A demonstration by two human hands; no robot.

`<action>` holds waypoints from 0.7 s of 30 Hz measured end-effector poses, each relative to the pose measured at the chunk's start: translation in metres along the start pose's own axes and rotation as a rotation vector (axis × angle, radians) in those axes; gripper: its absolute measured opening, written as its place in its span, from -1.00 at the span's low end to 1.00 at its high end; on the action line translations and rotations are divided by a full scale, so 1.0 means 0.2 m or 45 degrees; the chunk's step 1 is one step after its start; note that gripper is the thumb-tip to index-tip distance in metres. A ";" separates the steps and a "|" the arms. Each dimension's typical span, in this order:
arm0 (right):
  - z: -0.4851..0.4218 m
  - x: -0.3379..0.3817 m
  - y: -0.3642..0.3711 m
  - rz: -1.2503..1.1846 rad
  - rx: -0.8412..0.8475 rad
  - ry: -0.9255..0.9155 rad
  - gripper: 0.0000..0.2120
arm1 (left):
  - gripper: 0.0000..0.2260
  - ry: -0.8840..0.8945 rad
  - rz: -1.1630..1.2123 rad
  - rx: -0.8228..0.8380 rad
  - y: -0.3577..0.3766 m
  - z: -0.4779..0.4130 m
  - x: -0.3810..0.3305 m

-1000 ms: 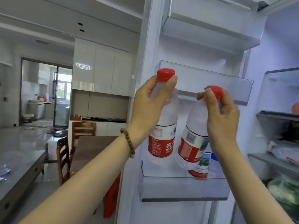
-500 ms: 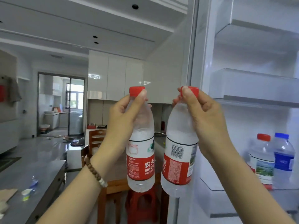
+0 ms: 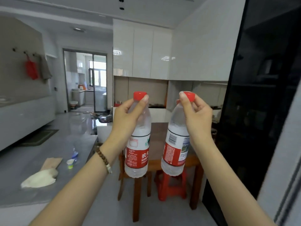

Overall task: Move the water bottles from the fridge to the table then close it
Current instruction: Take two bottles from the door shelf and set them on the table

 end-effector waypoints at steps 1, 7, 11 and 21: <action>-0.02 -0.09 0.03 -0.005 0.000 0.019 -0.74 | -0.73 -0.021 -0.010 -0.011 -0.01 -0.04 0.09; -0.29 -0.72 0.14 -0.028 0.033 0.106 -0.73 | -0.77 -0.058 -0.047 -0.044 0.07 -0.40 0.62; -0.55 -1.20 0.16 -0.021 0.055 0.183 -0.65 | -0.66 -0.079 -0.068 -0.027 0.20 -0.73 0.99; -1.11 -2.32 0.16 -0.047 0.179 0.347 -0.77 | -0.80 -0.181 -0.130 -0.059 0.53 -1.49 1.87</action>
Point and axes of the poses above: each hand's wrist, its own z-axis away from the middle knuckle, its own y-axis out of the palm, x = y × z, the point moved 4 cm from there along -z, towards the middle knuckle, and after that the axes turned 12 degrees about -z, right-handed, at the moved point
